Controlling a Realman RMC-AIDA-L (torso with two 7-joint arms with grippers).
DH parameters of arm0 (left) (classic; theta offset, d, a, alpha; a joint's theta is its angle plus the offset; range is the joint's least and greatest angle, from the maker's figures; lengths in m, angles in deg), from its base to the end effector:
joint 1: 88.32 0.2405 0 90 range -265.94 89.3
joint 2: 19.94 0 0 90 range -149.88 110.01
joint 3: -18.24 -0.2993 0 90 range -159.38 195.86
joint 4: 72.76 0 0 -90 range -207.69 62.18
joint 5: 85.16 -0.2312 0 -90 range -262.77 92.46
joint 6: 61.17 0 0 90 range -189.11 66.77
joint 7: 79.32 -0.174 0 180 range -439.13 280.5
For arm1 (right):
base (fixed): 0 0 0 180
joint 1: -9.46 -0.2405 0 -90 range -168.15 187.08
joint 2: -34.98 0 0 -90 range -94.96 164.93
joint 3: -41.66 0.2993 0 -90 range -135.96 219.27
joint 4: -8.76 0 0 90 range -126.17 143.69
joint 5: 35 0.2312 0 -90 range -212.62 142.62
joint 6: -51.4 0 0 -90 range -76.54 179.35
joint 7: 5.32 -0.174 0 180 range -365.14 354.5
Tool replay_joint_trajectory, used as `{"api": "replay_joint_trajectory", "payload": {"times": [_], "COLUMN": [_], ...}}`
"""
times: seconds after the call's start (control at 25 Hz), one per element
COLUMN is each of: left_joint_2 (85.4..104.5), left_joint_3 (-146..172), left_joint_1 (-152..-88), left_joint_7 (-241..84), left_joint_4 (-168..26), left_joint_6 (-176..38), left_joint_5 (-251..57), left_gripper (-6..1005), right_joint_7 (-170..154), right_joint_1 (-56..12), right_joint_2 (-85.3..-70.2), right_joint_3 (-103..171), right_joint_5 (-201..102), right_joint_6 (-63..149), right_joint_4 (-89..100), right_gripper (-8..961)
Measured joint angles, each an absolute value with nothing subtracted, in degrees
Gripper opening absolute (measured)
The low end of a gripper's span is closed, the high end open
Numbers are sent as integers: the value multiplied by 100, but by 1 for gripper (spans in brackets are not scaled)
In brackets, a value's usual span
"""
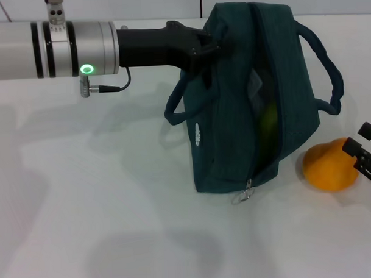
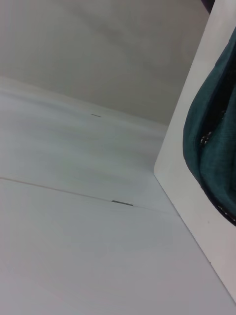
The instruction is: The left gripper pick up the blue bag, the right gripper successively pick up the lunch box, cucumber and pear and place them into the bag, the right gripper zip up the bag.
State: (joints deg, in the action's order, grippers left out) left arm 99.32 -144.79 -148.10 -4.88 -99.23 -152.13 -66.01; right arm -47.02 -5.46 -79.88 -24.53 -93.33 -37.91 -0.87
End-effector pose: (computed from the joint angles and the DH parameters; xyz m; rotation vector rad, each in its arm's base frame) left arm -0.1881 0.4577 -0.0648 -2.7755 -0.5649 -0.8252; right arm 0.3710 0.2829 -0.0512 -2.1847 0.5764 1.0250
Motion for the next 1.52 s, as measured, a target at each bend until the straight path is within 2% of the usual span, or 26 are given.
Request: {"api": "replay_joint_trajectory", "payload": {"times": [0.04, 0.44, 0.68, 0.76, 1.2, 1.52], "left_joint_2": [9929, 9915, 9900, 9899, 9807, 9751], "left_joint_3": [-14479, -14479, -14479, -14479, -14479, -14479], "left_joint_1": [-14809, -14840, -14843, -14839, -14791, -14773], "left_joint_7": [-488, -488, -488, -488, -94, 120], "left_joint_4": [-9927, -9953, -9964, -9965, -9964, -9972], "left_joint_6": [-15212, -15213, -15207, -15205, -15357, -15420], "left_joint_5": [-6600, -6600, -6602, -6602, -6595, -6602], "left_gripper": [76, 75, 75, 75, 76, 75], "right_joint_7": [-4702, -4840, -4815, -4775, -4642, -4808], "right_joint_1": [-573, -766, -761, -745, -605, -526], "right_joint_2": [-7988, -7989, -7988, -7988, -7965, -7888], "right_joint_3": [-2455, -2523, -2511, -2494, -2467, -2416], "right_joint_5": [-9333, -9455, -9459, -9448, -9425, -9228], "right_joint_6": [-3744, -3469, -3454, -3473, -3936, -5421], "right_joint_4": [-88, -105, -105, -105, -330, -879], "right_gripper": [505, 434, 266, 113, 18, 27]}}
